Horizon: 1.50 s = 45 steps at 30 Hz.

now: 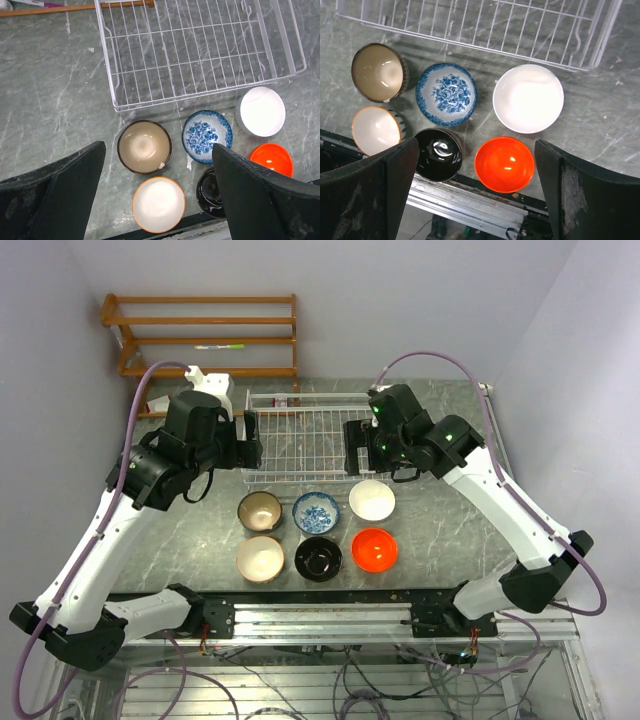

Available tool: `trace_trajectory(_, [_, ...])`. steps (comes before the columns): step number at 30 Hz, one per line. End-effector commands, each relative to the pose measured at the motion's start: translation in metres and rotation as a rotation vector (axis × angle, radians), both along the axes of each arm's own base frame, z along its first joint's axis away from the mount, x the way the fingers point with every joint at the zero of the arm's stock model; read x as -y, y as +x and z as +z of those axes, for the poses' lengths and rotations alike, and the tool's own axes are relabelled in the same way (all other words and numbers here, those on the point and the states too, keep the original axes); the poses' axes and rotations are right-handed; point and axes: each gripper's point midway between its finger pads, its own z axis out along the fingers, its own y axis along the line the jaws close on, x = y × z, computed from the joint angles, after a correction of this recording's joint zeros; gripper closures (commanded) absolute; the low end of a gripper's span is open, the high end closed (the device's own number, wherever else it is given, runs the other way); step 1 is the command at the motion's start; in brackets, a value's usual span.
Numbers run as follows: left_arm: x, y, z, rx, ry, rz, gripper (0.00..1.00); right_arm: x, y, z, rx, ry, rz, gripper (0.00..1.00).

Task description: Load the bowls into the dish rack

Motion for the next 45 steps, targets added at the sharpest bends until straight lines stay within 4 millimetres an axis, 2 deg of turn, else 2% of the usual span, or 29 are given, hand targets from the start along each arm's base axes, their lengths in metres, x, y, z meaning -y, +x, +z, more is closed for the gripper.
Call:
trace_trajectory(1, [-0.003, 0.001, 0.011, 0.033, 0.025, -0.006, 0.01, 0.019, -0.002, 0.001, -0.004, -0.085, -0.038, 0.00])
trace_trajectory(8, [-0.005, 0.003, 0.013, 0.041, 0.051, -0.013, 0.01, 0.024, -0.008, 0.006, 0.018, -0.078, -0.016, 0.00])
trace_trajectory(12, [-0.006, 0.003, 0.014, 0.043, 0.054, -0.008, 0.01, 0.020, -0.013, -0.003, -0.005, -0.070, 0.021, 0.00])
trace_trajectory(19, [-0.009, -0.001, 0.017, 0.049, 0.030, 0.009, 0.01, -0.002, -0.032, -0.044, -0.090, 0.025, 0.124, 0.00])
trace_trajectory(22, [-0.009, -0.004, 0.014, 0.044, 0.018, 0.014, 0.01, 0.000, -0.031, -0.063, -0.100, 0.018, 0.101, 0.02])
trace_trajectory(24, [-0.010, -0.005, 0.014, 0.041, 0.011, 0.017, 0.01, 0.004, -0.026, -0.073, -0.093, -0.018, 0.090, 0.07])
trace_trajectory(26, [-0.010, -0.007, 0.014, 0.041, 0.006, 0.019, 0.01, 0.005, -0.022, -0.085, -0.099, -0.058, 0.092, 0.16])
trace_trajectory(31, [-0.011, -0.009, 0.015, 0.042, -0.001, 0.024, 0.01, -0.007, -0.012, -0.116, -0.111, -0.097, 0.174, 0.40])
trace_trajectory(42, [-0.017, -0.013, 0.010, 0.031, 0.018, 0.032, 0.01, -0.011, 0.001, -0.168, -0.139, -0.207, 0.261, 0.43])
trace_trajectory(45, [-0.018, -0.013, 0.009, 0.030, 0.029, 0.032, 0.01, -0.007, 0.002, -0.187, -0.167, -0.254, 0.259, 0.49])
